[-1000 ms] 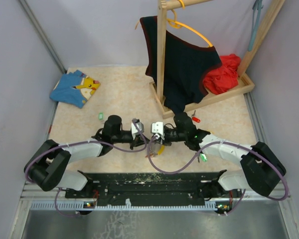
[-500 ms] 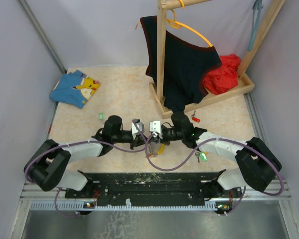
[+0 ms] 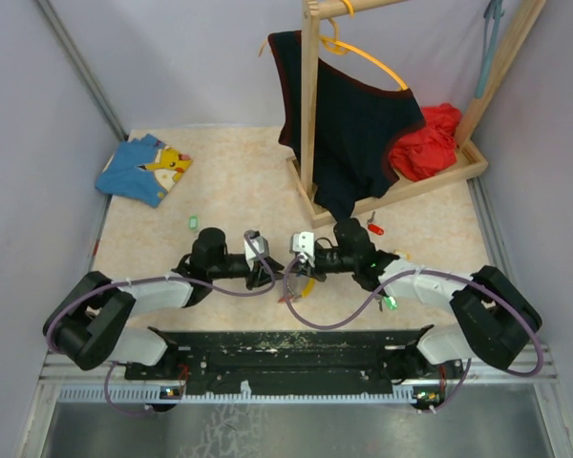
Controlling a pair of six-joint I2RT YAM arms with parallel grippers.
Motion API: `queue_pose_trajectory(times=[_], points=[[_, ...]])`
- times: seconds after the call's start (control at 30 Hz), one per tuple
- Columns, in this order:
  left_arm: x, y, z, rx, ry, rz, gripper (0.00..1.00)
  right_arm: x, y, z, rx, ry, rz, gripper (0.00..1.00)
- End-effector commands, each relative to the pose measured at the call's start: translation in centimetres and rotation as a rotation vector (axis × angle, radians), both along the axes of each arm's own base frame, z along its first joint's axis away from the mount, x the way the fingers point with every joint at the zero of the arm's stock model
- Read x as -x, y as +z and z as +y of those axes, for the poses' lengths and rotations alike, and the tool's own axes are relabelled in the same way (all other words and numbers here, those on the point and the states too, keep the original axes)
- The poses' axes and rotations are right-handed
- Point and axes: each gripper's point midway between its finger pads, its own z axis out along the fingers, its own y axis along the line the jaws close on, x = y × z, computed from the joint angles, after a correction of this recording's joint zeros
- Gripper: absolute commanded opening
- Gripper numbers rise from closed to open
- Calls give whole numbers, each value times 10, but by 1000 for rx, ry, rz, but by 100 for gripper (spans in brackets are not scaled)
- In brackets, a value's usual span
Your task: Put the keys on the keyring
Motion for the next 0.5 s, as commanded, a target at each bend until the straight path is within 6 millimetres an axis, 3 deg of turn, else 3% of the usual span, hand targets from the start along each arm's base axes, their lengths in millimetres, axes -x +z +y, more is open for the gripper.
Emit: queue_pose_trajectory(times=[0.0,0.47], points=[[0,7,-1,51,-13,-11,34,-5,41,10,-144,16,-74,0],[-1,11,-1,90,-20,-29,36,0,44,12,-182,29,-61,0]])
